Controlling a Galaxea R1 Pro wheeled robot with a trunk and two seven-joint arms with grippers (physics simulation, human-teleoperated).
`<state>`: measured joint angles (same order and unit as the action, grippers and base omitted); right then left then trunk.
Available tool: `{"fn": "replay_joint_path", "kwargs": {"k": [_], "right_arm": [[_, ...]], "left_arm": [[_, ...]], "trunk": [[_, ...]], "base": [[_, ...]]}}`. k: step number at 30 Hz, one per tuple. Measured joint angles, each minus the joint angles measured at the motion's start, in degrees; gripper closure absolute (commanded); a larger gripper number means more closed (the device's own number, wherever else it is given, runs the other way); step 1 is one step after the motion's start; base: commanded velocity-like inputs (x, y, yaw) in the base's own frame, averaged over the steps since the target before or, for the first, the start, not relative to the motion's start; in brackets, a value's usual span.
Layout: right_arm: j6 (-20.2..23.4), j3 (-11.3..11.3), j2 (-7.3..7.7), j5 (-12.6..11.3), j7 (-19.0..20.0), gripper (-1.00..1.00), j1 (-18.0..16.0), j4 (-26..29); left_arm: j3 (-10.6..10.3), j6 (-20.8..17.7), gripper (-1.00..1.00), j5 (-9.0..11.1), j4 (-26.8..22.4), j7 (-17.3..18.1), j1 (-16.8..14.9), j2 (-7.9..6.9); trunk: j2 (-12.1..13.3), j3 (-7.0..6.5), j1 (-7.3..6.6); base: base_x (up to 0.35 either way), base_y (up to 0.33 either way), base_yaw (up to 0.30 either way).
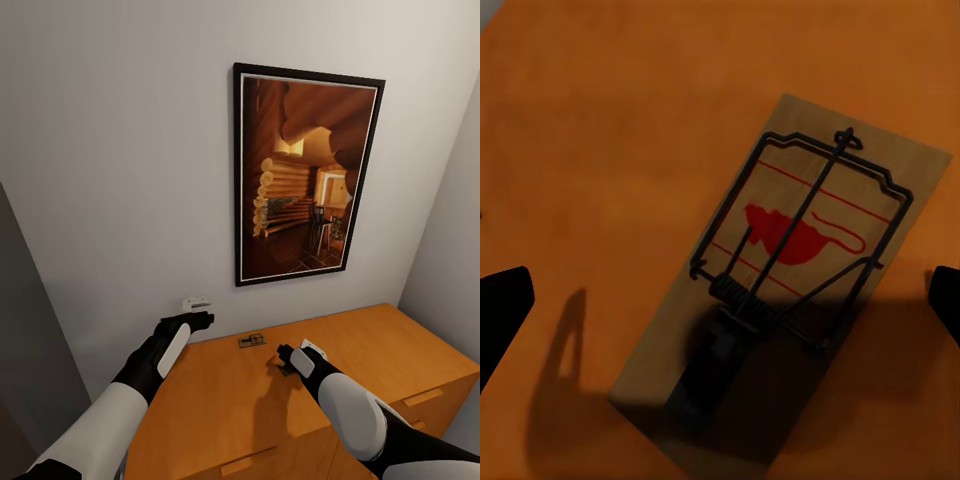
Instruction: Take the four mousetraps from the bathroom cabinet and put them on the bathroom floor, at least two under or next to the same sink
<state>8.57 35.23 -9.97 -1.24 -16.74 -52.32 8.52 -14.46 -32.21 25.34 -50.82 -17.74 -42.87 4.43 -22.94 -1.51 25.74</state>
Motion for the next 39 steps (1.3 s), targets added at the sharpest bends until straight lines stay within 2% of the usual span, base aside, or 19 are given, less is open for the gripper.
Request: {"fn": "replay_joint_path", "kwargs": {"k": [11,20,39], "right_arm": [[0.52,-0.24,0.00,-0.03,-0.37,-1.00,-0.14,0.01],[3.03,-0.37,0.00,0.22,-4.28,-1.00,-0.79,0.01],[3.38,0.04,0.00,0.17,-4.74,-1.00,-0.94,0.00]], "left_arm": [[0.01,0.00,-1.00,-0.01,0.01,0.00,0.00,0.00],[0.01,0.00,-1.00,-0.02,-0.01,0.00,0.00,0.00],[0.01,0.00,-1.00,-0.02,-0.03,0.00,0.00,-0.02]], "trunk": [[0.02,0.00,0.01],[0.01,0.00,0.01],[0.00,0.00,0.00]], "base": [[0.000,0.000,0.000],[0.000,0.000,0.000],[0.000,0.000,0.000]]}}
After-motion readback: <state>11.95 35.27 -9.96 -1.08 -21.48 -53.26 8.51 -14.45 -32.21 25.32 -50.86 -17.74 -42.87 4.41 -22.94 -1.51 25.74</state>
